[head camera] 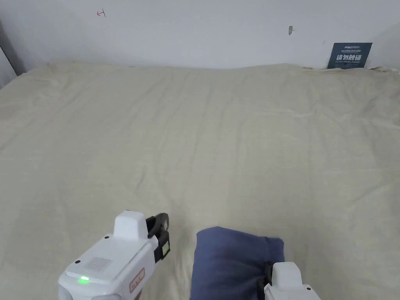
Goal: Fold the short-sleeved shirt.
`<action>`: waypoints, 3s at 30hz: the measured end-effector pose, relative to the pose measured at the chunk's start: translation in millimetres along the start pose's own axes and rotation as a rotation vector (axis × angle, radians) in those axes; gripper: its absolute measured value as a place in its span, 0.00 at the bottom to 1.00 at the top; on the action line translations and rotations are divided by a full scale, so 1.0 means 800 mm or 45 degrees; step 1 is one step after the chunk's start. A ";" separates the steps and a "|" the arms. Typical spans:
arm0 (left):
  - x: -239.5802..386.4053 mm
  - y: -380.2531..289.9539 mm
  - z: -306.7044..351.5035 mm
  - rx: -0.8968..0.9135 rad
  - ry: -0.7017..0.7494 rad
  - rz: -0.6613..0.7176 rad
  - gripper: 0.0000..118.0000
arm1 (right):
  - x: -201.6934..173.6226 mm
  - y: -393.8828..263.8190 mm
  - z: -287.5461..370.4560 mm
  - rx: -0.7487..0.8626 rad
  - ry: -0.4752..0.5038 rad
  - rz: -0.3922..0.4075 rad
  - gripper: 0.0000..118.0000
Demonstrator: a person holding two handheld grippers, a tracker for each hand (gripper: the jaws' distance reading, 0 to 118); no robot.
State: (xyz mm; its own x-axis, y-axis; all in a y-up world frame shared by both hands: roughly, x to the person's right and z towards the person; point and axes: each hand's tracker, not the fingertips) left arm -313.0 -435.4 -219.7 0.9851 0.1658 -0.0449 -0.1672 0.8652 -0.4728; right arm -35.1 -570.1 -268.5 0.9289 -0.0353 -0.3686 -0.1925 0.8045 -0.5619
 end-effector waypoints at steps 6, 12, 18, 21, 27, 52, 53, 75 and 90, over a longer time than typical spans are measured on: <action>0.002 -0.023 -0.054 -0.364 -0.152 0.265 0.27 | -0.004 0.002 0.004 0.017 0.003 0.003 0.00; 0.000 -0.050 -0.104 -0.633 -0.275 0.349 0.73 | -0.003 0.005 0.009 0.015 0.020 -0.009 0.00; -0.009 -0.053 -0.139 -0.747 -0.373 0.402 0.72 | -0.007 0.013 0.017 0.012 0.026 -0.009 0.00; -0.012 -0.050 -0.150 -0.776 -0.398 0.384 0.70 | -0.008 0.016 0.019 0.010 0.032 -0.011 0.00; -0.015 -0.047 -0.158 -0.828 -0.435 0.308 0.45 | -0.008 0.023 0.023 0.002 0.045 -0.013 0.00; -0.233 0.105 -0.065 -0.643 -0.049 0.120 0.17 | 0.052 0.173 0.096 0.399 0.007 0.037 0.00; -0.254 0.110 -0.058 -0.639 -0.009 0.125 0.17 | 0.051 0.176 0.095 0.402 0.008 0.038 0.00; -0.435 0.067 -0.058 -0.746 0.540 0.347 0.21 | 0.052 0.168 0.062 0.329 -0.039 0.028 0.00; -0.325 0.155 0.046 -0.136 0.544 0.196 0.90 | 0.064 0.210 0.119 0.412 -0.127 0.006 0.00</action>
State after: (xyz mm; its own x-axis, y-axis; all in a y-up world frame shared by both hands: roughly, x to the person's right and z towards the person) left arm -591.3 -353.9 -234.2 0.8809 0.0594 -0.4695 -0.3299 0.7884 -0.5192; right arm 9.8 -380.1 -311.4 0.9577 0.0139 -0.2875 -0.1011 0.9515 -0.2907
